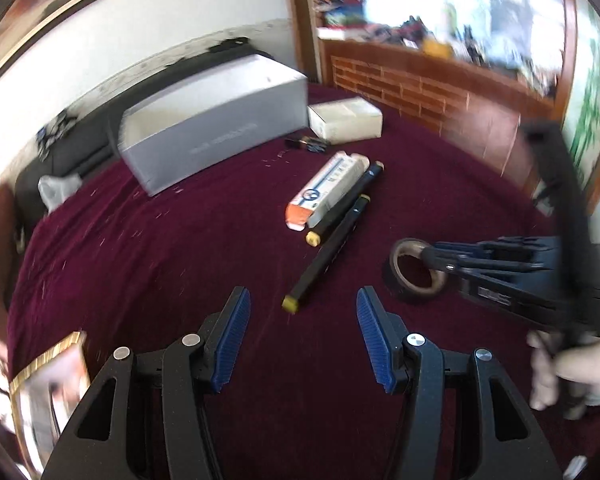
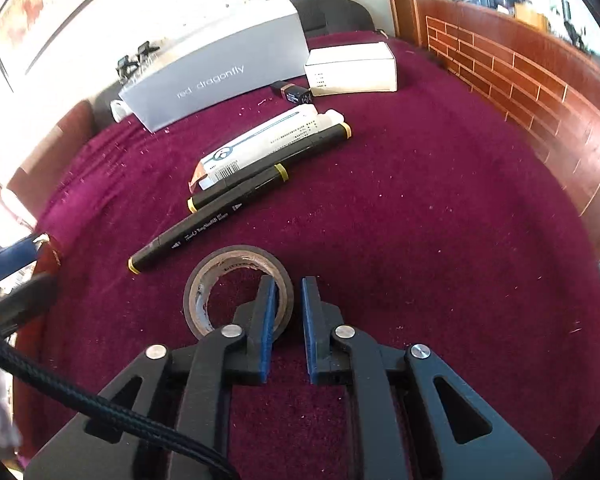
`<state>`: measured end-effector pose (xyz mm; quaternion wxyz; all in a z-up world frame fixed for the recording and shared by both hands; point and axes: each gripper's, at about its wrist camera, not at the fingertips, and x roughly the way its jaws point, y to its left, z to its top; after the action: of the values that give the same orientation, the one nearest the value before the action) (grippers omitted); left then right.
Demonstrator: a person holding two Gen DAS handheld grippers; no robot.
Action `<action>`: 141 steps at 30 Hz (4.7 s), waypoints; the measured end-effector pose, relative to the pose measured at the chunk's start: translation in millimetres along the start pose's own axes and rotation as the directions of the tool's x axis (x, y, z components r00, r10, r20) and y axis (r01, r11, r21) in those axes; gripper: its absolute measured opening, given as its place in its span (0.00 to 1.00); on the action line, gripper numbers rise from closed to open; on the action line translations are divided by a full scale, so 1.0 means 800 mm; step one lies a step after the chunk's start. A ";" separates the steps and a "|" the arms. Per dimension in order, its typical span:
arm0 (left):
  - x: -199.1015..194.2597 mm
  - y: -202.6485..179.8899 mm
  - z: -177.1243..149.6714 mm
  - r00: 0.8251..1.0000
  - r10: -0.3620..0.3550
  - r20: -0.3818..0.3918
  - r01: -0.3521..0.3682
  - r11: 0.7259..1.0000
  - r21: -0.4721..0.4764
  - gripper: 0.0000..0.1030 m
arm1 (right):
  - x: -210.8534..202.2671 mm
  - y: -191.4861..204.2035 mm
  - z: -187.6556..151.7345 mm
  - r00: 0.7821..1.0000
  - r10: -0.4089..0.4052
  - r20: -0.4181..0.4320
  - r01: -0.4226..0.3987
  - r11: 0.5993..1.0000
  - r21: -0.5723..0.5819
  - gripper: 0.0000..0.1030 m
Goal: Organize objects
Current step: 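Grasp the tape roll with the right tool while the left grasps the yellow-capped black marker, then carry the tape roll and marker over the white tray, then lower the tape roll and marker into the tray and open both tools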
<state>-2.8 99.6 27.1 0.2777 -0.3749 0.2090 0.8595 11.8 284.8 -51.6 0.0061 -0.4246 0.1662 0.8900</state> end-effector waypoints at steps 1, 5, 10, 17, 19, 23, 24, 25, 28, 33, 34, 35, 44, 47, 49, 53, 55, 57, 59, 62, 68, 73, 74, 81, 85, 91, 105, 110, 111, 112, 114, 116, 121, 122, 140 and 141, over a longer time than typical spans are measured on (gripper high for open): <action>0.015 -0.005 0.005 1.000 0.008 -0.023 -0.007 1.000 0.025 0.47 | 0.000 -0.003 0.000 1.000 0.018 -0.004 -0.018 1.000 0.016 0.13; 0.054 -0.005 0.017 0.998 -0.012 -0.065 0.014 0.999 0.036 0.47 | 0.001 -0.009 0.002 0.998 0.063 -0.013 -0.063 0.997 0.055 0.13; 0.090 -0.013 0.022 0.993 -0.043 -0.106 0.047 0.998 0.037 0.47 | 0.002 -0.005 0.003 0.998 0.057 -0.016 -0.056 0.997 0.052 0.13; 0.080 -0.023 0.005 0.981 -0.106 -0.159 0.109 0.994 0.010 0.11 | 0.004 -0.011 0.003 0.997 0.070 -0.017 -0.068 0.995 0.074 0.13; 0.067 -0.026 -0.010 0.979 -0.111 -0.170 0.118 0.993 0.029 0.11 | 0.004 -0.011 0.003 0.997 0.069 -0.017 -0.068 0.995 0.075 0.13; 0.051 -0.022 -0.028 0.973 -0.132 -0.188 0.137 0.990 0.015 0.11 | 0.005 -0.009 0.004 0.998 0.064 -0.015 -0.062 0.995 0.075 0.13; 0.051 -0.024 -0.028 0.975 -0.125 -0.184 0.131 0.991 0.017 0.11 | 0.005 -0.009 0.003 0.998 0.062 -0.015 -0.061 0.995 0.076 0.13; 0.053 -0.026 -0.025 0.979 -0.109 -0.173 0.114 0.993 0.023 0.12 | 0.005 -0.008 0.003 0.998 0.061 -0.014 -0.060 0.995 0.075 0.13; 0.060 -0.040 -0.017 0.987 -0.071 -0.146 0.078 0.996 0.047 0.12 | 0.005 -0.008 0.003 0.998 0.060 -0.009 -0.060 0.995 0.075 0.13; 0.073 -0.052 -0.008 0.994 -0.021 -0.104 0.026 0.998 0.052 0.12 | 0.007 -0.009 0.003 0.998 0.066 -0.002 -0.065 0.995 0.077 0.13; 0.071 -0.050 -0.009 0.994 -0.024 -0.111 0.029 0.999 0.041 0.12 | 0.008 -0.011 0.003 0.997 0.072 0.000 -0.071 0.994 0.081 0.13; 0.069 -0.048 -0.010 0.992 -0.031 -0.122 0.034 0.999 0.025 0.11 | 0.008 -0.012 0.003 0.997 0.078 0.001 -0.078 0.993 0.084 0.13; -0.010 -0.015 -0.043 0.996 -0.072 -0.054 0.067 0.993 -0.093 0.11 | 0.006 -0.014 0.002 0.996 0.084 0.016 -0.085 0.992 0.094 0.11; -0.046 -0.007 -0.060 0.998 -0.061 -0.009 0.060 0.991 -0.116 0.11 | 0.004 -0.007 0.001 0.998 0.063 0.025 -0.064 0.996 0.069 0.10; -0.074 0.000 -0.074 0.998 -0.048 0.028 0.051 0.991 -0.126 0.11 | 0.003 -0.007 0.001 0.998 0.060 0.030 -0.062 0.996 0.066 0.10; -0.127 0.019 -0.100 0.994 0.006 0.114 0.013 0.987 -0.160 0.11 | -0.004 -0.006 -0.001 0.997 0.040 0.067 -0.044 0.997 0.060 0.10; -0.152 0.033 -0.116 0.990 0.028 0.140 -0.001 0.981 -0.192 0.11 | -0.010 -0.001 -0.002 0.995 0.015 0.094 -0.018 0.999 0.038 0.10; -0.172 0.054 -0.132 0.986 0.049 0.157 -0.012 0.973 -0.229 0.12 | -0.017 0.009 -0.002 0.992 -0.024 0.123 0.023 1.000 0.010 0.09; -0.187 0.071 -0.146 0.984 0.072 0.164 -0.027 0.965 -0.259 0.12 | -0.024 0.017 -0.004 0.989 -0.047 0.139 0.049 0.999 -0.011 0.09; -0.208 0.100 -0.170 0.979 0.113 0.172 -0.056 0.950 -0.307 0.12 | -0.041 0.032 -0.011 0.989 -0.029 0.146 0.034 0.999 -0.032 0.09; -0.235 0.156 -0.222 0.966 0.196 0.170 -0.108 0.901 -0.421 0.12 | -0.077 0.066 -0.017 0.987 0.071 0.141 -0.065 0.997 -0.048 0.10; -0.252 0.197 -0.270 0.945 0.298 0.137 -0.196 0.847 -0.494 0.12 | -0.099 0.116 -0.018 0.977 0.170 0.129 -0.159 0.983 -0.095 0.10; -0.253 0.202 -0.278 0.941 0.315 0.125 -0.214 0.838 -0.502 0.12 | -0.101 0.131 -0.021 0.975 0.186 0.121 -0.172 0.978 -0.117 0.10; -0.246 0.231 -0.331 0.935 0.351 0.047 -0.272 0.798 -0.537 0.12 | -0.095 0.244 -0.052 0.957 0.289 0.029 -0.272 0.927 -0.259 0.10; -0.241 0.247 -0.355 0.938 0.345 0.026 -0.273 0.784 -0.557 0.12 | -0.083 0.302 -0.074 0.943 0.331 -0.040 -0.326 0.890 -0.318 0.10; -0.228 0.262 -0.367 0.943 0.333 -0.004 -0.279 0.782 -0.557 0.12 | -0.064 0.374 -0.113 0.923 0.358 -0.144 -0.385 0.831 -0.402 0.10; -0.187 0.296 -0.374 0.958 0.259 -0.125 -0.284 0.777 -0.562 0.12 | -0.014 0.458 -0.184 0.906 0.292 -0.308 -0.416 0.754 -0.509 0.10; -0.181 0.301 -0.373 0.961 0.248 -0.125 -0.274 0.777 -0.567 0.12 | -0.007 0.468 -0.198 0.909 0.259 -0.328 -0.405 0.738 -0.539 0.10; -0.181 0.301 -0.373 0.961 0.247 -0.123 -0.272 0.775 -0.570 0.12 | -0.005 0.469 -0.200 0.909 0.252 -0.332 -0.403 0.736 -0.544 0.10; -0.181 0.303 -0.372 0.962 0.245 -0.122 -0.270 0.774 -0.573 0.12 | -0.004 0.470 -0.203 0.908 0.249 -0.338 -0.405 0.733 -0.547 0.10; -0.181 0.305 -0.372 0.963 0.244 -0.115 -0.265 0.768 -0.583 0.12 | -0.003 0.472 -0.206 0.908 0.241 -0.342 -0.402 0.728 -0.555 0.10; -0.182 0.307 -0.372 0.965 0.239 -0.112 -0.258 0.764 -0.591 0.12 | -0.005 0.474 -0.208 0.912 0.234 -0.337 -0.395 0.724 -0.566 0.10; -0.195 0.305 -0.371 0.968 0.239 -0.078 -0.237 0.762 -0.603 0.15 | -0.008 0.476 -0.212 0.911 0.229 -0.342 -0.396 0.713 -0.579 0.10; -0.198 0.305 -0.370 0.968 0.242 -0.072 -0.235 0.759 -0.607 0.18 | -0.009 0.476 -0.213 0.913 0.226 -0.341 -0.394 0.712 -0.582 0.10; -0.259 0.270 -0.339 0.915 0.402 -0.025 -0.346 0.753 -0.560 0.57 | -0.045 0.440 -0.194 0.913 0.300 -0.276 -0.404 0.752 -0.520 0.40; -0.261 0.267 -0.337 0.913 0.408 -0.023 -0.352 0.755 -0.554 0.57 | -0.048 0.433 -0.190 0.915 0.304 -0.264 -0.400 0.764 -0.507 0.42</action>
<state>122.0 -282.3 47.9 -0.0114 -0.3447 0.0127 0.9386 97.8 -82.8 -10.7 -0.2977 -0.4419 -0.0204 0.8460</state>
